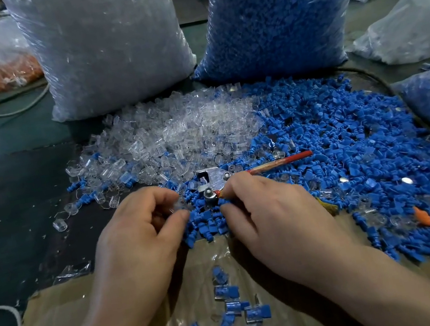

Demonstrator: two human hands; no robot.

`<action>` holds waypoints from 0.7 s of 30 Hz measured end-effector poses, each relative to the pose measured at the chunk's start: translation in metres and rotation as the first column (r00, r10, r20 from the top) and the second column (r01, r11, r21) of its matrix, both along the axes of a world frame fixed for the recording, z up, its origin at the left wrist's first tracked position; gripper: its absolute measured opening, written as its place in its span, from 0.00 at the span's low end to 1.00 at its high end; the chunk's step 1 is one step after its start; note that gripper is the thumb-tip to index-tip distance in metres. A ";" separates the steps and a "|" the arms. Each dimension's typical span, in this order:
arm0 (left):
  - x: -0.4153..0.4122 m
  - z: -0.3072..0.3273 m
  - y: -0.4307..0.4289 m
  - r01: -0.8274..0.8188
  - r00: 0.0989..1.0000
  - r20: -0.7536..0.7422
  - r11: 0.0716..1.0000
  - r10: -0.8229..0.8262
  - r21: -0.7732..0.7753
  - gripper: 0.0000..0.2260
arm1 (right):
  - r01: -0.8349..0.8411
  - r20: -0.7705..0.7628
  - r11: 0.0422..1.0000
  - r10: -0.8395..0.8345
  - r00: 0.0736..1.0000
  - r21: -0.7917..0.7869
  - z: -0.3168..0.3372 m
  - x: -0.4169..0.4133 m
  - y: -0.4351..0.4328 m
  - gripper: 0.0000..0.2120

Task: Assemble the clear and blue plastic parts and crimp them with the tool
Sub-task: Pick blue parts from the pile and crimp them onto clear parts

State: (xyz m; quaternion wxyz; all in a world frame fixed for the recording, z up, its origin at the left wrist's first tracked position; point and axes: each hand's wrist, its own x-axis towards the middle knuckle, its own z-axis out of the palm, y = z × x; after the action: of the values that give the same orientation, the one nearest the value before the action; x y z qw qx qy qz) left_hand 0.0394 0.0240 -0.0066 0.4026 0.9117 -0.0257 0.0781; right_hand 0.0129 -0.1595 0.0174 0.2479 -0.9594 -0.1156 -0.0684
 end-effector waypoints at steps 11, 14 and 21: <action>-0.008 0.009 0.000 0.075 0.991 -0.055 0.833 -0.125 -0.548 0.12 | 0.271 -0.370 0.414 0.179 0.912 0.869 0.011 -0.003 -0.008 0.09; -0.013 0.013 -0.002 0.078 0.986 -0.067 0.781 -0.152 -0.619 0.12 | 0.277 -0.368 0.365 0.211 0.906 0.889 0.011 -0.003 -0.010 0.09; -0.021 0.020 -0.013 0.119 0.976 -0.067 0.759 -0.209 -0.640 0.15 | 0.228 -0.336 0.394 0.230 0.913 0.890 0.011 -0.007 -0.005 0.10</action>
State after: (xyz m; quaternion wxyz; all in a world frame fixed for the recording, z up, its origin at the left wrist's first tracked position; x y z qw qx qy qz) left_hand 0.0182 0.0111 0.0136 0.6912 0.7207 -0.0508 -0.0149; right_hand 0.0063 -0.1649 0.0289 0.7526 -0.6535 -0.0047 0.0808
